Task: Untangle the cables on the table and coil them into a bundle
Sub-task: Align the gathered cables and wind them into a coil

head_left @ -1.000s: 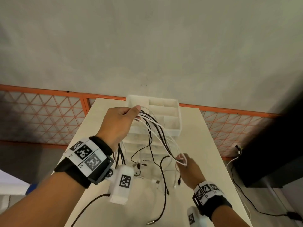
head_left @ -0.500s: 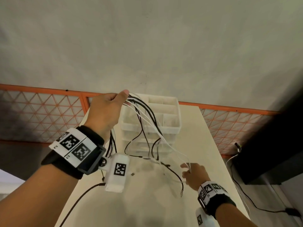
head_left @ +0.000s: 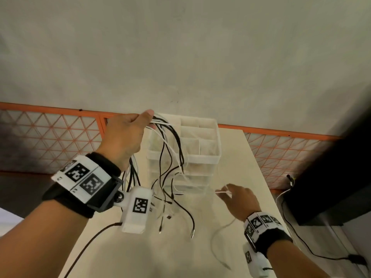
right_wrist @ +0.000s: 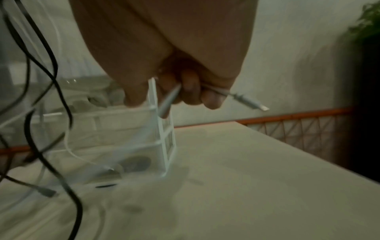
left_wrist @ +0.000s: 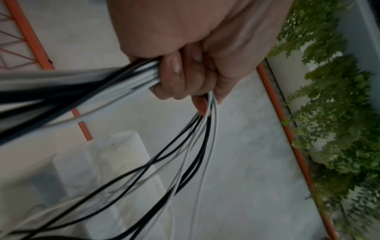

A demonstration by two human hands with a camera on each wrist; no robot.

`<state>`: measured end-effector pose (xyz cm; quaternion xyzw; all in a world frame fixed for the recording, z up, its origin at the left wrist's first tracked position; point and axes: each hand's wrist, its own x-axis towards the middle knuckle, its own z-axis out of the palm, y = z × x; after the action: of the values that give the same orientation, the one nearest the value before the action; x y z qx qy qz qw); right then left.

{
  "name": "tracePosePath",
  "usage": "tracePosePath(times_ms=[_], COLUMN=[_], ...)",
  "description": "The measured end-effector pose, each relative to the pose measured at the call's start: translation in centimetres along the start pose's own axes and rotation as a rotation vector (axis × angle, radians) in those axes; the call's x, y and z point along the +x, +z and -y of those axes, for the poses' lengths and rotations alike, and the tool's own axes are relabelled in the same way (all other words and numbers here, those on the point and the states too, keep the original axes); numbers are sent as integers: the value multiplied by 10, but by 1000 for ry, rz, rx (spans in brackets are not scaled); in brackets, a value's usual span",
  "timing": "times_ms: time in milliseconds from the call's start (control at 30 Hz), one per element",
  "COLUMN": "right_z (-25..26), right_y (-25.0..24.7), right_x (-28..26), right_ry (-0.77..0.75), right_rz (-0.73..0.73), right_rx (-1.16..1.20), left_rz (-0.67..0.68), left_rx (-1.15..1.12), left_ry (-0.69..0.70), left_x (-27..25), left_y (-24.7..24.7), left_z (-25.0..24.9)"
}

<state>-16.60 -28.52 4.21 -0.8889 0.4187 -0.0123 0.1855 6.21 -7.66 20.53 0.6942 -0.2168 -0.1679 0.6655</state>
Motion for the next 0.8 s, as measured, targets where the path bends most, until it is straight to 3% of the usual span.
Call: tracePosePath(times_ms=[100,167,333,433,500,600,800], right_z=[-6,7,84,130,139,121,80], right_y=[16,9,-48,-65,-58,-29,1], right_x=[-1,1,-11,-17,-14,-1,14], right_ry=[52,10,-407,-502,-477,-351,-141], right_rz=[183,207,23,-20,-62,-108,-45], right_rx=[65,131,570,673,634,398,131], left_rz=[69,84,166,272,290,288,304], left_rx=[-66,-65,2,30,97,201,329], left_ry=[-21,-41,-73,-32,15,84,102], left_x=[3,3,-12,-23,-24,-25,-36], left_y=[-5,-3,15,26,25,16,16], left_z=[-5,-2,4,1,-2,-5,-5])
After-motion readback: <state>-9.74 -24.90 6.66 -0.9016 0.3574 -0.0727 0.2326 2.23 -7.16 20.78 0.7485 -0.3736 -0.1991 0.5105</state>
